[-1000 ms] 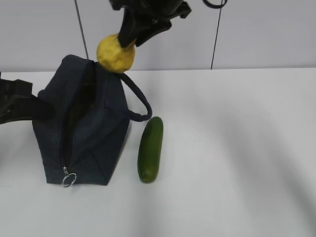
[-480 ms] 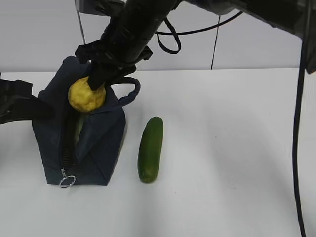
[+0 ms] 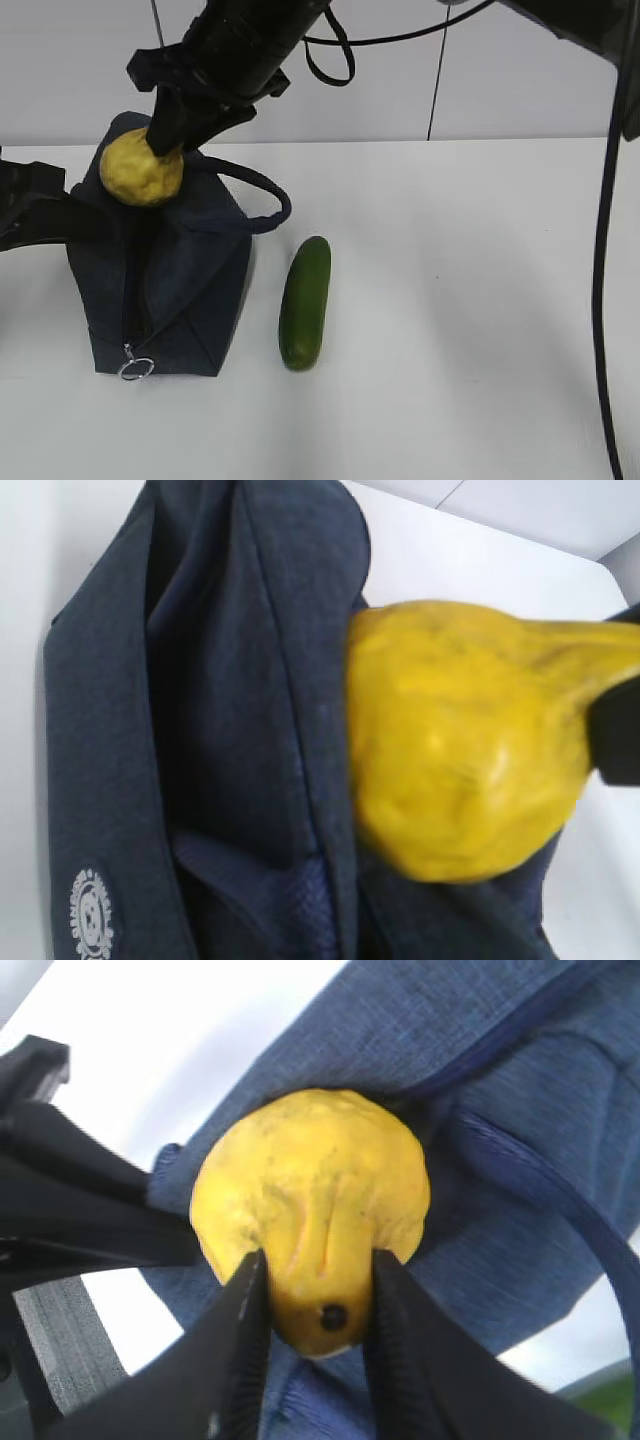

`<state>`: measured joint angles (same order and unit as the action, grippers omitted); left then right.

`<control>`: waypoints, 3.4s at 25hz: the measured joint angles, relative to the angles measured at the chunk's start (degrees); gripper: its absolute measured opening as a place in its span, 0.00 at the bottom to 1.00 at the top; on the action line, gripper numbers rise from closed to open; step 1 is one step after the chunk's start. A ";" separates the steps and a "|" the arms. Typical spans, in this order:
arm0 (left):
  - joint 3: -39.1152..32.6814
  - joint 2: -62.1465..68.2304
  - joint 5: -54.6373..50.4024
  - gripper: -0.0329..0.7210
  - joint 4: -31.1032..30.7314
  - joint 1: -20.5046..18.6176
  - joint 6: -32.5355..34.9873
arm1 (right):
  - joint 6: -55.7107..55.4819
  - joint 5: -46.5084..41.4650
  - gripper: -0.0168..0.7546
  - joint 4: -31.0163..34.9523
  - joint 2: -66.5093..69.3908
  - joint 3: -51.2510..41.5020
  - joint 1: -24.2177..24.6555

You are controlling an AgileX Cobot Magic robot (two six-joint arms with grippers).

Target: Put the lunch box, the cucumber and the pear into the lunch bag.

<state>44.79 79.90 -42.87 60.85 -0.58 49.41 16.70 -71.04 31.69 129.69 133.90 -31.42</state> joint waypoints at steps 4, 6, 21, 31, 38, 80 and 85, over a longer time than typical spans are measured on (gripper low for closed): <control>0.00 0.00 0.00 0.04 0.06 0.00 0.00 | 0.14 -0.65 0.31 0.03 -0.54 1.79 0.00; 0.00 0.00 0.00 0.04 0.06 0.00 0.00 | 0.14 -0.65 0.31 0.03 -0.65 1.93 0.00; 0.00 0.00 -0.58 0.04 0.24 0.00 0.00 | -6.60 -0.79 0.31 -16.78 -0.53 1.93 0.00; 0.00 0.00 -0.65 0.04 0.24 0.00 0.00 | -7.04 0.26 0.31 -12.70 2.77 1.93 0.00; 0.00 0.00 -0.65 0.04 0.24 0.00 0.00 | -7.04 2.16 0.50 -11.59 2.77 1.93 0.00; 0.00 0.00 -0.58 0.04 0.18 0.00 0.00 | -26.48 4.19 0.64 -19.49 -22.03 -41.08 0.00; 0.00 0.00 -0.58 0.04 0.18 0.00 0.00 | -26.85 10.51 0.64 -17.39 -19.42 -42.48 -0.22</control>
<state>44.79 79.90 -43.45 61.03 -0.58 49.41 -10.15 -60.53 14.30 110.27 91.41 -31.65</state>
